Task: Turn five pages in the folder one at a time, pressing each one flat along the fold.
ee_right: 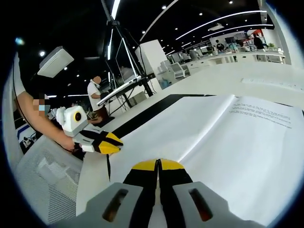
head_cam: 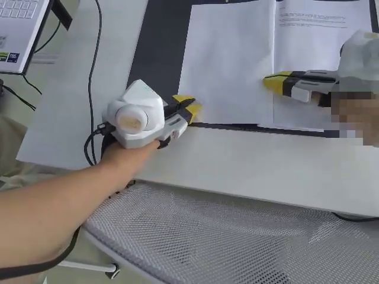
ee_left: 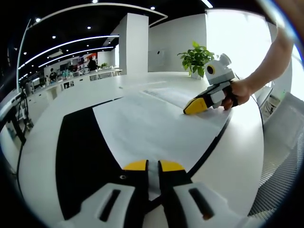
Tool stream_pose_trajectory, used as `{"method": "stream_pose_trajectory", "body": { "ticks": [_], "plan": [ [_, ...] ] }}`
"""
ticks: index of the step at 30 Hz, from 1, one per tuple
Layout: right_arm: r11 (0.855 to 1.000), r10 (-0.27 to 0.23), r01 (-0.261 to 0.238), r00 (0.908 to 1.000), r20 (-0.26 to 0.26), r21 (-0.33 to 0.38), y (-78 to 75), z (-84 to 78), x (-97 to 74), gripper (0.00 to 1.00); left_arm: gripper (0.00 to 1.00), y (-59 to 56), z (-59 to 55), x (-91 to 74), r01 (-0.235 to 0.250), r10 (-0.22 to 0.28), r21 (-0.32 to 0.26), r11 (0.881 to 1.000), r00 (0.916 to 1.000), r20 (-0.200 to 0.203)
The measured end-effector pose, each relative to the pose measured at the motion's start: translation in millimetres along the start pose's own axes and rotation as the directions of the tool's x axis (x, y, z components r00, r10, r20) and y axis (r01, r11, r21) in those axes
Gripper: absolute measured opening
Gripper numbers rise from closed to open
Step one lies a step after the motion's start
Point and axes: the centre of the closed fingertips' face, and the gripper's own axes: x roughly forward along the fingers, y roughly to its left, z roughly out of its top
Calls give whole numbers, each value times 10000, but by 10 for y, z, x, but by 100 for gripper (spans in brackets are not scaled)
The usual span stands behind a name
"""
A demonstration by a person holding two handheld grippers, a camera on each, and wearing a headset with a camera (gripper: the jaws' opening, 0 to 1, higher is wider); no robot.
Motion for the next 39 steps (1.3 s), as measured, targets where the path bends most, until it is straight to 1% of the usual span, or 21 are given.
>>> {"method": "stream_pose_trajectory", "body": {
  "ticks": [1, 2, 4, 6, 8, 9, 11, 12, 13, 22, 27, 29, 30, 32, 33, 34, 35, 36, 37, 38, 39],
  "plan": [
    [9999, 160, -160, 9998, -92, 8, 52, -30, -6, 0, 7, 0, 0, -1, -3, 3, 4, 10000, 10000, 2],
    [9998, 153, -155, 9997, -168, -125, 91, -62, -20, 0, 7, -1, 1, -2, -1, 1, 7, 10000, 10000, 11],
    [9992, 399, -397, 9988, -291, 89, 186, -111, -40, 0, 7, -1, 1, -5, -2, 2, 4, 10000, 10000, 29],
    [9990, 430, -433, 9985, -347, -92, 254, -155, -60, 0, 7, -2, 3, -6, 7, -7, 19, 10000, 10000, 42],
    [9982, 596, -595, 9971, -464, 28, 320, -203, -84, 0, 7, -2, 3, -8, -4, 4, 8, 10000, 10000, 42],
    [9981, 603, -610, 9969, -511, -118, 341, -218, -96, 0, 7, -2, 3, -8, -11, 11, 22, 10000, 10000, 40],
    [9969, 750, -736, 9955, -571, 259, 399, -249, -120, 0, 7, -2, 3, -9, -17, 17, 7, 10000, 10000, 32],
    [9976, 699, -697, 9958, -584, 45, 414, -267, -134, 0, 7, -2, 3, -9, -18, 17, 48, 10000, 10000, 22],
    [9971, 760, -759, 9953, -599, 43, 435, -278, -141, 0, 7, -3, 4, -9, -17, 17, 28, 10000, 10000, 20],
    [9947, 940, -914, 9939, -570, 472, 591, -368, -226, 0, 7, -16, 16, -24, -20, 20, 54, 10000, 10000, 6],
    [9889, 1241, -1178, 9899, -679, 901, 800, -422, -297, 0, 7, -21, 20, -27, -11, 12, 91, 10000, 10000, -63],
    [9864, 1355, -1292, 9890, -584, 1011, 888, -403, -331, 0, 7, -21, 21, -28, 0, 0, 26, 10000, 10000, -97],
    [9866, 1281, -1219, 9904, -519, 1085, 925, -388, -360, 1, 7, -22, 22, -28, 11, -10, 52, 10000, 9999, -122],
    [9814, 1411, -1342, 9891, -418, 1375, 1015, -359, -413, 5, 7, -25, 25, -29, 54, -54, -21, 10000, 9998, -181],
    [9827, 1349, -1281, 9899, -436, 1339, 1032, -353, -438, 6, 7, -25, 24, -28, 72, -72, 9, 10000, 9998, -203],
    [9844, 1274, -1227, 9914, -296, 1257, 1052, -328, -481, 7, 8, -31, 24, -29, 110, -110, -12, 9999, 9997, -233],
    [9838, 1275, -1233, 9915, -241, 1305, 1065, -312, -514, 5, 8, -32, 19, -27, 127, -127, -9, 9999, 9996, -251],
    [9831, 1202, -1167, 9926, -166, 1409, 1064, -297, -545, 5, 8, -32, 17, -27, 131, -130, 14, 9999, 9995, -274],
    [9831, 927, -927, 9957, 76, 1576, 1045, -258, -593, 7, 9, -38, 14, -29, 158, -160, -66, 9999, 9994, -303],
    [9813, 965, -980, 9952, 176, 1656, 1061, -241, -631, 7, 10, -44, 13, -32, 190, -194, -119, 9997, 9993, -312],
    [9797, 866, -906, 9958, 298, 1787, 1069, -210, -691, 8, 10, -50, 10, -38, 233, -238, -144, 9996, 9991, -351]
  ]
}}
